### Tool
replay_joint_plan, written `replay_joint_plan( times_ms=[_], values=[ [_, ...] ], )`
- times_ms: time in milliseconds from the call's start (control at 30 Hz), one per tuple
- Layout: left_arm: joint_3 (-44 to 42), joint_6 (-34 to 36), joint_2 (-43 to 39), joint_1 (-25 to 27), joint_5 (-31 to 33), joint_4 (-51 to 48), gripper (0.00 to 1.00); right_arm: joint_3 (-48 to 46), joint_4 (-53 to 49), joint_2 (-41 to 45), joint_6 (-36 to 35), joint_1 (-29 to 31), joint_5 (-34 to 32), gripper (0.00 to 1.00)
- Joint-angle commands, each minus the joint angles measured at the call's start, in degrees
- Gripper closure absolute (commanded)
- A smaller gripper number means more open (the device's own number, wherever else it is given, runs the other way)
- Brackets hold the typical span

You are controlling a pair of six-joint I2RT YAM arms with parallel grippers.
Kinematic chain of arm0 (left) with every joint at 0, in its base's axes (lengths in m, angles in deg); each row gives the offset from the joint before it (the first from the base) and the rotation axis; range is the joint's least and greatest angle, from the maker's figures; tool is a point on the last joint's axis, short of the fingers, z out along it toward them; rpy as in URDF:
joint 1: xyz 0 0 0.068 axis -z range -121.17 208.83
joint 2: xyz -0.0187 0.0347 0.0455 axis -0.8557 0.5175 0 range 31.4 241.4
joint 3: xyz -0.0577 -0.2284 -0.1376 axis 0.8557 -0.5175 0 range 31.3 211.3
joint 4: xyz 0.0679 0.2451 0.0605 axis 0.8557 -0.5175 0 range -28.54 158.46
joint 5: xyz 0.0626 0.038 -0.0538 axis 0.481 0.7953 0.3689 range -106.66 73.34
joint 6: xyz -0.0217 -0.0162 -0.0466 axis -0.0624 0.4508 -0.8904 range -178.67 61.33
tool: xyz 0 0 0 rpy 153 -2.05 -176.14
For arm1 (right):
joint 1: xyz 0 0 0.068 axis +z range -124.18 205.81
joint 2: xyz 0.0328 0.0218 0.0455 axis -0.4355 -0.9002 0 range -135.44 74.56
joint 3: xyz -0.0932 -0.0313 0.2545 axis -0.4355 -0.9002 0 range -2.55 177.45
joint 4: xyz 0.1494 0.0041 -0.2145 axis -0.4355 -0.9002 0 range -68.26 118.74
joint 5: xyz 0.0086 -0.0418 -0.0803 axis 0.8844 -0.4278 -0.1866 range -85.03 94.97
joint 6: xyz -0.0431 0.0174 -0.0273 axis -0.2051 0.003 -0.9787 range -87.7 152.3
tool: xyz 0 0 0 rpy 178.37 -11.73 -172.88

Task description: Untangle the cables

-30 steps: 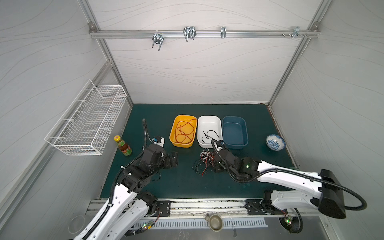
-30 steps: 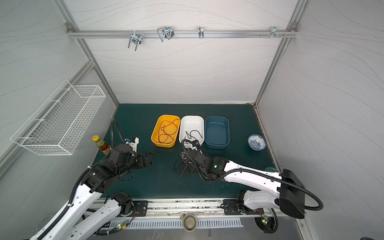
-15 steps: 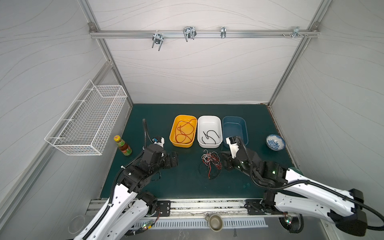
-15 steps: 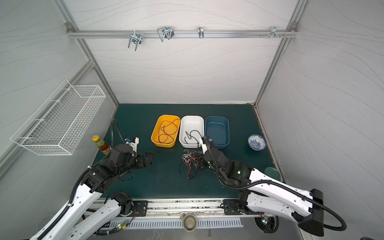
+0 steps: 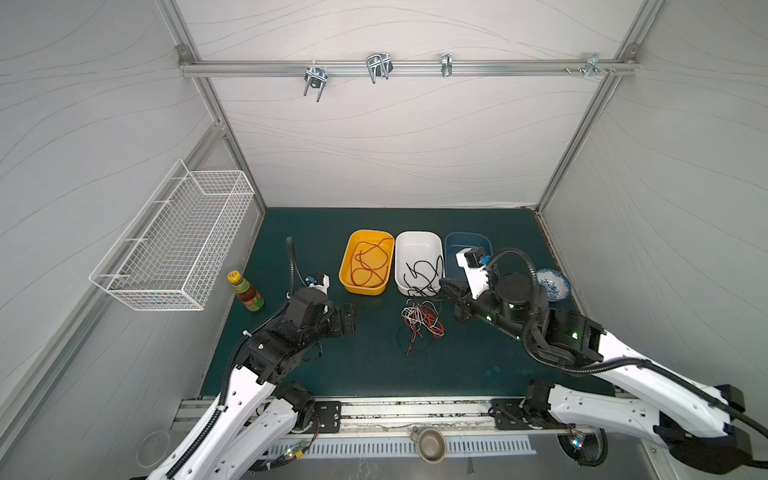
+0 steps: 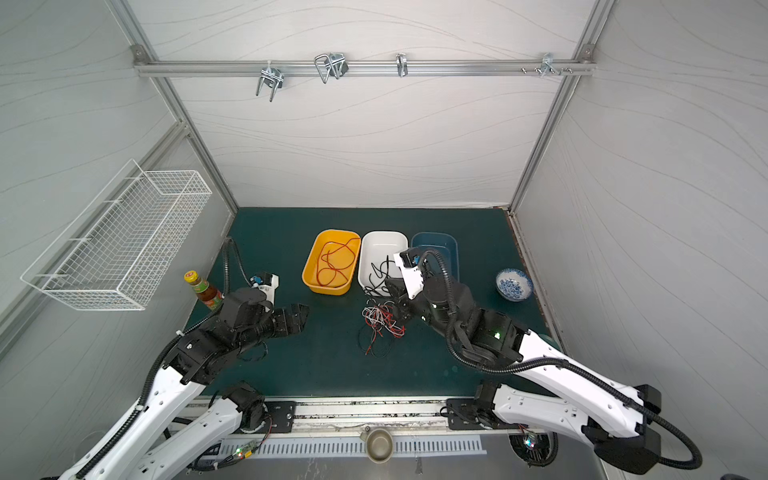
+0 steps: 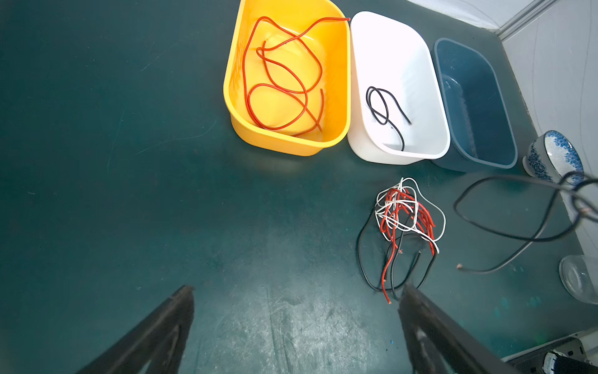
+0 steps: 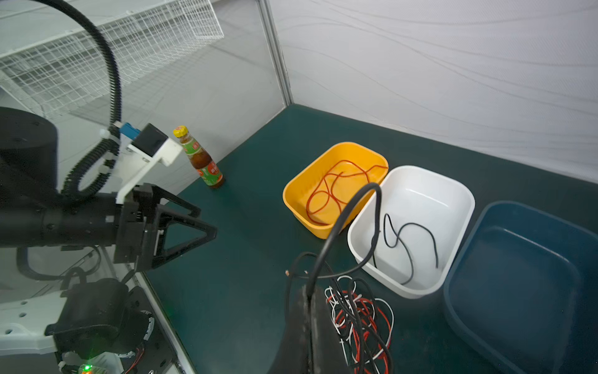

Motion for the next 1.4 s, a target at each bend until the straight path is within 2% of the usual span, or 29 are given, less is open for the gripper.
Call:
replay_joint_plan(
  times_ms=[0,200,300,433,533,633,733,867,1133,1367],
  values=[
    [0.61,0.53,0.24,-0.15,-3.56,3.3,0.0,1.05,0.26,-0.04,-2.21,-0.4,4.28,1.0],
    [-2.27,1.2,-2.64,-0.19,-20.38,12.42,0.0,-0.68,1.9,0.27,0.49,-2.57,12.88,1.0],
    [-6.26,-0.27,-5.53,0.18,-24.83,20.24,0.0,-1.72,2.5,0.36,2.36,-4.51,17.94,1.0],
    [-10.03,0.64,-7.21,2.07,-29.23,28.53,0.06,-3.02,3.53,0.83,4.58,-6.8,23.44,1.0],
    [-12.79,1.76,-7.57,5.85,-30.39,35.25,0.1,-3.67,4.98,1.01,6.51,-8.44,28.08,1.0],
    [-11.22,9.5,-5.48,12.47,-28.57,35.43,0.1,-3.73,5.95,1.02,8.08,-9.89,32.32,1.0],
    [-9.27,16.05,-1.46,16.27,-29.12,34.77,0.07,-3.37,6.01,0.85,9.18,-11.28,35.41,1.0],
    [-8.39,20.37,3.31,16.56,-32.9,37.27,0.07,-2.9,5.74,0.86,10.19,-12.75,39.16,1.0],
    [-7.93,29.72,7.64,16.58,-33.29,42.04,0.06,-2.82,6.05,0.69,11.1,-13.66,44.22,1.0],
    [-12.46,29.89,6.45,16.56,-32.75,50.0,0.08,-3.42,7.08,0.24,11.23,-13.83,47.45,1.0]
  ],
)
